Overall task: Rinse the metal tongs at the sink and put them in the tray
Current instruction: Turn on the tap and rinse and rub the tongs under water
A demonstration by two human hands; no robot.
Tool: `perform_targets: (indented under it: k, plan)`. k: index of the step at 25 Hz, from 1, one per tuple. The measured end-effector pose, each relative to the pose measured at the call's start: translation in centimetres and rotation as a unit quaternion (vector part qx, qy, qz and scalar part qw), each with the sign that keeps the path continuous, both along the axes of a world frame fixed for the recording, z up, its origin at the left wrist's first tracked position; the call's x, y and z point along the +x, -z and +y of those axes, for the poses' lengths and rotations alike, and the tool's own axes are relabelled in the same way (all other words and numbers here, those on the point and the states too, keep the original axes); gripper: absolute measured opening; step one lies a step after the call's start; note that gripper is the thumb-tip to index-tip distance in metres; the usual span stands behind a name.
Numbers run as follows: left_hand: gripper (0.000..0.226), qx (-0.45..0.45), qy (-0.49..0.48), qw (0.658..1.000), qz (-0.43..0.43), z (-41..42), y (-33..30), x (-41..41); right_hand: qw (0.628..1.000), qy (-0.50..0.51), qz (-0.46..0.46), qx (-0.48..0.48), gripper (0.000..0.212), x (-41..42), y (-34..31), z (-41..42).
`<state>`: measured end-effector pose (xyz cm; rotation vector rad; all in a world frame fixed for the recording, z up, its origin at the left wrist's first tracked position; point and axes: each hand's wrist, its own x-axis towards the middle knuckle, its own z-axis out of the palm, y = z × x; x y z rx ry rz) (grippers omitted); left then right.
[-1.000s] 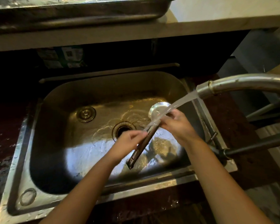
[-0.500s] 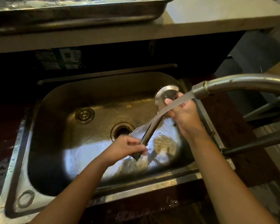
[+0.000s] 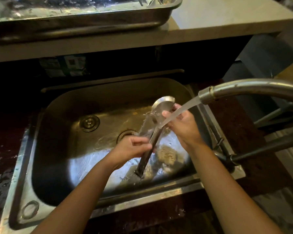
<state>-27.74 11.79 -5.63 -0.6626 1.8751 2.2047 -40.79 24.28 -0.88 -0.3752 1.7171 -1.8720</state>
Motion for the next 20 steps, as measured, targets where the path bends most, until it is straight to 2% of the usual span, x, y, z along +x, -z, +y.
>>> perform_targets:
  k: [3,5,7,10,12,14,16,20]
  plan:
    - [0.015,0.041,0.025,0.999,-0.011,0.8,0.8,1.3,0.999,0.033,-0.024,0.015,0.02,-0.9,-0.4,0.1]
    - [0.013,0.085,-0.002,0.996,-0.021,1.4,0.8,0.8,0.996,0.022,-0.023,0.088,0.036,-0.6,-0.4,0.2]
    - [0.014,0.137,-0.04,0.989,-0.03,2.0,0.7,-0.2,0.98,0.028,0.033,0.194,0.047,0.0,-0.6,1.0]
    - [0.023,0.194,-0.09,0.976,-0.04,2.1,0.4,-1.6,0.919,0.078,0.194,0.335,0.037,1.4,-1.7,3.9]
    - [0.027,0.204,-0.107,0.972,-0.039,1.9,0.1,-2.4,0.871,0.096,0.3,0.377,0.032,2.8,-2.3,6.2]
    - [0.028,0.219,-0.126,0.967,-0.036,1.9,-0.3,-3.2,0.803,0.092,0.388,0.443,0.032,4.2,-2.5,7.6]
    - [0.028,0.24,-0.152,0.958,-0.035,1.9,-0.9,-4.1,0.748,0.065,0.407,0.52,0.039,5.0,-2.2,8.4]
    - [0.024,0.281,-0.175,0.943,-0.026,1.7,-1.6,-5.4,0.734,0.01,0.359,0.577,0.051,5.8,-1.8,8.9]
